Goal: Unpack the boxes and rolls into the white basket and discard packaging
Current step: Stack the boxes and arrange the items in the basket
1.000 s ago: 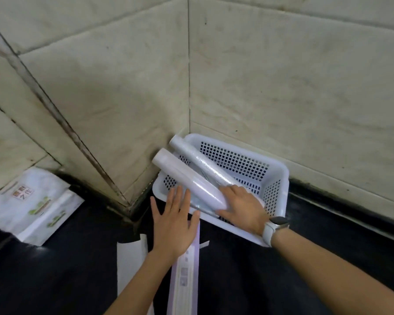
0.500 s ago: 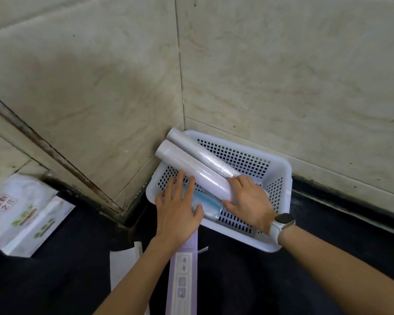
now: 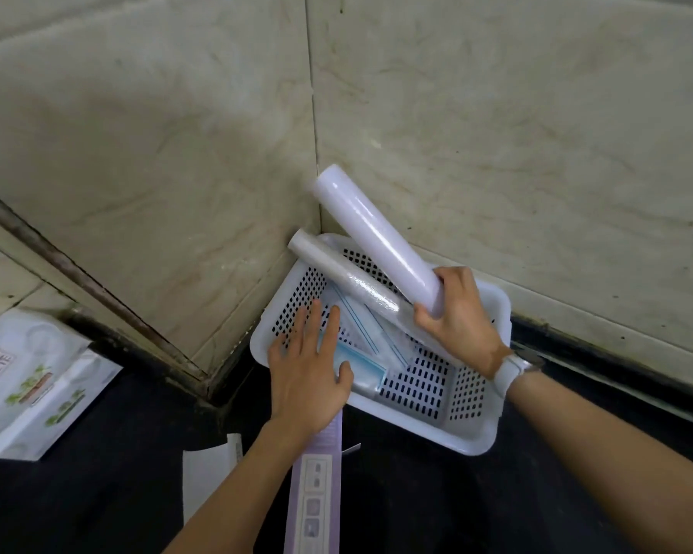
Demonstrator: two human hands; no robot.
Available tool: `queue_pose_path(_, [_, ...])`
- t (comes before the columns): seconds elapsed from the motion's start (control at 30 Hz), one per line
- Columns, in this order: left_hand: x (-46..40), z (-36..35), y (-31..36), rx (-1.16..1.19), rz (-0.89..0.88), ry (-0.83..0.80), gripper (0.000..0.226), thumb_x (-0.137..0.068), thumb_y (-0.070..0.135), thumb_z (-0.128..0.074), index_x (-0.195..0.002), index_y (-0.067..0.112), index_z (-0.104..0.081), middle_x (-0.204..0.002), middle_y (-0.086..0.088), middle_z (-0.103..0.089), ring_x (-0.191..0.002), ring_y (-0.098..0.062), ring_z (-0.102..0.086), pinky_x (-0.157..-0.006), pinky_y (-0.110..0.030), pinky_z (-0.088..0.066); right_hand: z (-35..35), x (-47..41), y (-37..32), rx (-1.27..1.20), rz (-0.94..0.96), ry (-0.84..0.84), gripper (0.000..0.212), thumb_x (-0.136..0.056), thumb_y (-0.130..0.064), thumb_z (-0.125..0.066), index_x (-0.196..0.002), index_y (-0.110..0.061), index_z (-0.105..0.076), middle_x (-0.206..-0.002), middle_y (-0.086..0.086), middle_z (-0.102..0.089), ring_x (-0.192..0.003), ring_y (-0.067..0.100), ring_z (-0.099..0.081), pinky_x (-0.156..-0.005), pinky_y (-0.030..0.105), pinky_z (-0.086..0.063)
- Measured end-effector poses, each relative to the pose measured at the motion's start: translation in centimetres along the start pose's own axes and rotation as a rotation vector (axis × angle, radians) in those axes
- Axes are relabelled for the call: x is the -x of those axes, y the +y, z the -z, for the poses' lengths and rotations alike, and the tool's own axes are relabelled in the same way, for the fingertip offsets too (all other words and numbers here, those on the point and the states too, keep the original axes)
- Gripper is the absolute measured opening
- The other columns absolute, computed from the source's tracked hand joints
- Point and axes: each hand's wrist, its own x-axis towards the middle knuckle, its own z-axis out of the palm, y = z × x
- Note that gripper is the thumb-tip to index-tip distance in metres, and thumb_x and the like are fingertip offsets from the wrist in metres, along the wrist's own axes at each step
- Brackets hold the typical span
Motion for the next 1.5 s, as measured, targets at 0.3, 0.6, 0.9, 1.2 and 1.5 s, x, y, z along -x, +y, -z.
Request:
queue_pose_path(0.3, [-0.7,-0.6,-0.8,-0.056,-0.092,-0.074,0.07,-0.079,0.044,-0.012,-0.145,0.025,-0.001,-0.155,-0.003,0.0,-0.143,-0.022,0.0,-0.111,-0.055,-0.021,-1.2,-2.0,1.8,0.19,-0.023,-0.109,0.049,-0.085,-0.027,-0.058,-0.127,-0.008,-0.041,-0.122,0.016,-0.049,-0.109,0.032,-0.046,-0.094,0.046,-0.04])
queue_pose_path(0.6, [-1.6,0.0,-0.5,-0.076,-0.105,-0.174,0.068,-0.093,0.043,-0.029,-0.145,0.026,0.012,-0.156,0.001,0.018,-0.143,-0.018,0.019,-0.116,-0.048,0.007,-3.2,-0.1,2.6,0.399,0.108,-0.154,0.061,-0.093,-0.044,-0.021,-0.144,-0.013,-0.005,-0.154,0.014,-0.012,-0.141,0.034,-0.013,-0.112,0.055,-0.015])
queue_pose_path(0.9, [-1.5,0.0,-0.6,-0.057,-0.095,-0.166,0.069,-0.093,0.043,-0.03,-0.145,0.024,0.012,-0.155,0.001,0.02,-0.144,-0.018,0.016,-0.116,-0.046,0.005,-4.3,-0.6,3.3,0.655,0.161,-0.339,0.097,-0.083,-0.063,-0.036,-0.131,-0.014,0.032,-0.146,0.013,0.027,-0.142,0.03,0.01,-0.112,0.057,0.005])
queue_pose_path(1.2, [-1.5,-0.1,-0.5,-0.061,-0.087,-0.155,0.064,-0.094,0.043,-0.027,-0.147,0.022,0.004,-0.158,-0.002,0.011,-0.145,-0.019,0.014,-0.116,-0.046,0.005,-4.6,-0.1,2.5,0.744,0.242,-0.43,0.095,-0.088,-0.057,-0.033,-0.113,-0.03,0.055,-0.126,0.01,0.052,-0.139,0.04,0.015,-0.114,0.059,-0.004])
queue_pose_path(1.5, [-0.1,-0.1,-3.1,-0.021,-0.015,0.078,0.064,-0.085,0.039,-0.018,-0.137,0.009,-0.04,-0.146,-0.018,-0.038,-0.14,-0.031,-0.028,-0.112,-0.046,-0.01,-2.8,2.7,0.9,0.628,0.647,-0.295,0.069,-0.061,-0.012,-0.078,-0.123,-0.007,-0.05,-0.119,0.011,-0.065,-0.106,0.024,-0.063,-0.087,0.035,-0.052])
